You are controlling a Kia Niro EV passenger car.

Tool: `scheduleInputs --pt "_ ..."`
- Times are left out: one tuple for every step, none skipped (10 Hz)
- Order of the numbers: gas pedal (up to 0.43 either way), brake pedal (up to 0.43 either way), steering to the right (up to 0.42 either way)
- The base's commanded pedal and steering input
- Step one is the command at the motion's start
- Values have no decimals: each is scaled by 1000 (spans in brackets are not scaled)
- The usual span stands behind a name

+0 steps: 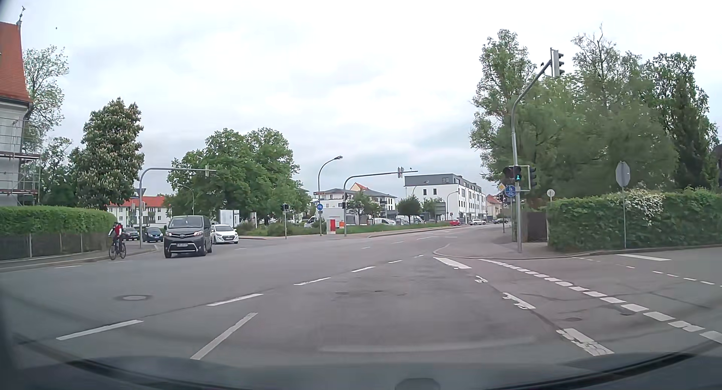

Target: Follow the waypoints while adhering to traffic rules and regulations

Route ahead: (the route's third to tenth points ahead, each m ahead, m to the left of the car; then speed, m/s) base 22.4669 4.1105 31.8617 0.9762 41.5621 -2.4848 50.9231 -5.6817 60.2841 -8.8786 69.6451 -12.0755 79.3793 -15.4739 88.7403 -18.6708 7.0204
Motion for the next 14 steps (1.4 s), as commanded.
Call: scheduleInputs --pt "98 0 -3" --pt "110 0 -3" --pt "130 0 -2" --pt "138 0 -2" --pt "157 0 -2" --pt "157 0 -2" --pt "157 0 -2" --pt "138 0 -1" --pt "59 0 -1" --pt "8 0 -1" --pt "8 0 -1" --pt "28 0 0" --pt "39 0 3" --pt "39 0 7"
